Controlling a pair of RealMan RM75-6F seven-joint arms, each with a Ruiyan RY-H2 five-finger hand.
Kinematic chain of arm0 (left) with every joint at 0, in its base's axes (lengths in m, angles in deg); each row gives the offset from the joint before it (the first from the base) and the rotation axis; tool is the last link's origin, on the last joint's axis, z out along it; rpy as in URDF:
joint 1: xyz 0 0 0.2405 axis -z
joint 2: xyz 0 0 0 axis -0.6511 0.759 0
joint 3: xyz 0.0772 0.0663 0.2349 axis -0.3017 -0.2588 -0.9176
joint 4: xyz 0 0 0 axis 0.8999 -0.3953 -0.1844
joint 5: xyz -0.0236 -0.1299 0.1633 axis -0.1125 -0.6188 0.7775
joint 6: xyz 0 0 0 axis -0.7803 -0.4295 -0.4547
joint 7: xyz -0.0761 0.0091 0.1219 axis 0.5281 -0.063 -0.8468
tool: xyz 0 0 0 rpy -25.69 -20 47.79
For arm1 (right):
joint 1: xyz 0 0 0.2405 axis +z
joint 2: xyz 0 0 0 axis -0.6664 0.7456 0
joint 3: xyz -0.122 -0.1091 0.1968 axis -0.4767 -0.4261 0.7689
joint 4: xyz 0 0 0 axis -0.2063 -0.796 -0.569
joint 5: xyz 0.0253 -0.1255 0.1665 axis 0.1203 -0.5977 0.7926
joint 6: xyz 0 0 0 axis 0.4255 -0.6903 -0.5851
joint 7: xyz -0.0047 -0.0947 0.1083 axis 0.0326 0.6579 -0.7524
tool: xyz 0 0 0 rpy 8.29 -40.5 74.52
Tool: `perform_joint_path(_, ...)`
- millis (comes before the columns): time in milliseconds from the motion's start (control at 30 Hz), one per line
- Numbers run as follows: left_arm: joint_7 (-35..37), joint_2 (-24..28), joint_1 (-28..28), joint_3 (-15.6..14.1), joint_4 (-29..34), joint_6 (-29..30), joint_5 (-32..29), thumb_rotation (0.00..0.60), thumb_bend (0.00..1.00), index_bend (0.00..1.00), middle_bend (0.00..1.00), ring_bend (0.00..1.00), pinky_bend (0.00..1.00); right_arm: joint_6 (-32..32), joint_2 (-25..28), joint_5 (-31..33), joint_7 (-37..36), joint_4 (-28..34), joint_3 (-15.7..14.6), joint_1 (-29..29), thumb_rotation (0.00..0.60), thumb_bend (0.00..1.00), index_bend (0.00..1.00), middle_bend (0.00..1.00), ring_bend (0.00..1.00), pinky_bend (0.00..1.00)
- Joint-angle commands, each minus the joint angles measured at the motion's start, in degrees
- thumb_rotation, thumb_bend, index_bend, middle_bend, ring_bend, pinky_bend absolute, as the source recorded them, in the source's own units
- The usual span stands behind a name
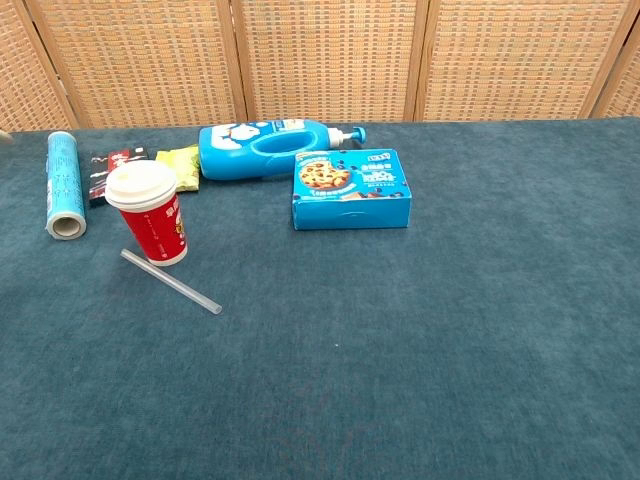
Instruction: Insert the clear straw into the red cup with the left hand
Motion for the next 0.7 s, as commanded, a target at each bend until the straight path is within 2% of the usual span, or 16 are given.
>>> perform_joint_path(33, 3.6, 0.0, 6.3, -1.9, -2.4, -8.0, 5.2, 0.6, 0.16, 0.0, 0.0, 0.0, 0.0, 0.2, 0.0, 0.4, 0.1, 0.0, 0.2, 0.1, 0.6, 0.0, 0.0, 0.0, 0.0, 0.0)
perform_joint_path(200, 7.2, -1.3, 12.1, -1.8, -4.9, -14.8, 7.9, 0.6, 0.16, 0.01, 0.0, 0.0, 0.0, 0.4, -0.2, 1.0, 0.5, -0.2, 0.3, 0.1, 0.6, 0.0, 0.0, 0.0, 0.0, 0.0)
perform_joint_path(267, 8.0, -2.3, 14.7, -1.1, -6.1, -17.2, 8.7, 0.6, 0.16, 0.04, 0.0, 0.0, 0.0, 0.7, -0.3, 1.3, 0.9, -0.3, 0.4, 0.3, 0.6, 0.0, 0.0, 0.0, 0.0, 0.0)
perform_joint_path(300, 8.4, -3.4, 17.6, -0.3, -6.7, -20.4, 9.0, 0.6, 0.16, 0.05, 0.0, 0.0, 0.0, 1.1, -0.5, 1.5, 1.3, -0.4, 0.4, 0.4, 0.6, 0.0, 0.0, 0.0, 0.0, 0.0)
perform_joint_path(533, 10.5, -7.1, 24.5, 1.1, -9.6, -29.2, 6.9, 0.6, 0.16, 0.17, 0.0, 0.0, 0.0, 2.1, -1.4, 2.6, 3.1, -0.8, 0.5, 1.0, 0.6, 0.0, 0.0, 0.0, 0.0, 0.0)
perform_joint_path(700, 11.2, -10.2, 26.9, 2.2, -12.6, -32.2, 4.0, 0.6, 0.19, 0.24, 0.0, 0.0, 0.0, 2.8, -1.8, 3.2, 3.9, -1.2, 0.4, 1.3, 0.6, 0.0, 0.0, 0.0, 0.0, 0.0)
